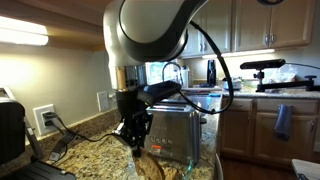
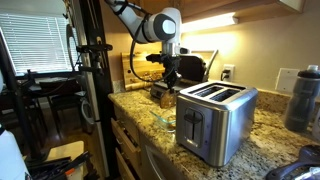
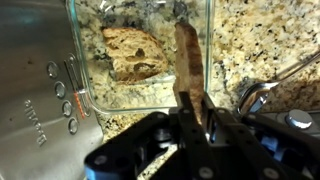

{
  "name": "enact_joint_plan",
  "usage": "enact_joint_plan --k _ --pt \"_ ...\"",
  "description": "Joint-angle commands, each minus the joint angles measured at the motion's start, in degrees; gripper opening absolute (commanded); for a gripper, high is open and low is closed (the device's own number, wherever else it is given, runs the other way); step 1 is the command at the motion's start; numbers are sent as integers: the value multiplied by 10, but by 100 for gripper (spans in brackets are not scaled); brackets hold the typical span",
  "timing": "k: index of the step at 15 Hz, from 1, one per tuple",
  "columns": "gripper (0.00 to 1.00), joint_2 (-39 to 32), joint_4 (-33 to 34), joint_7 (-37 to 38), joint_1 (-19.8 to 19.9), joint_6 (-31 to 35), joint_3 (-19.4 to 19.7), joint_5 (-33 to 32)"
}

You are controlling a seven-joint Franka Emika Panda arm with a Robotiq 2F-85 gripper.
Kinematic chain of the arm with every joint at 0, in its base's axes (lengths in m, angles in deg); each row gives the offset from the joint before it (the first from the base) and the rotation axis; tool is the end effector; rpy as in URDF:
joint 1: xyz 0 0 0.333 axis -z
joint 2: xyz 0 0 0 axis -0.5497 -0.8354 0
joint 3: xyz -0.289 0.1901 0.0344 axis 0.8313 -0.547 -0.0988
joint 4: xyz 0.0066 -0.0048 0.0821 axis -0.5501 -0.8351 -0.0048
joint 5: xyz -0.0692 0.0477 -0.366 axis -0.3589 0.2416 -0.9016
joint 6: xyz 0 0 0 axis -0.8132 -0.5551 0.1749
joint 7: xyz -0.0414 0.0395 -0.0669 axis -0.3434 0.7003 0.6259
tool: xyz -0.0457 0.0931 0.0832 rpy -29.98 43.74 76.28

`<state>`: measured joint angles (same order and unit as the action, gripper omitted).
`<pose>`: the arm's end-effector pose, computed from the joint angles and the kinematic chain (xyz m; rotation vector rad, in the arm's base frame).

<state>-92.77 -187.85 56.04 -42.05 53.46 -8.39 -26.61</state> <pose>0.5450 0.1606 0.3848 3.1394 0.0681 0.0442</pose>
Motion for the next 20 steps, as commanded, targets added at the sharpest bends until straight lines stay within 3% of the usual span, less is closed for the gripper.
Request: enact_joint_plan --k 1,13,20 --pt "6 17 26 -38 4 -51 5 17" --pt "6 39 120 -92 17 -150 23 6" --pt "6 77 129 -134 34 -215 35 -5"
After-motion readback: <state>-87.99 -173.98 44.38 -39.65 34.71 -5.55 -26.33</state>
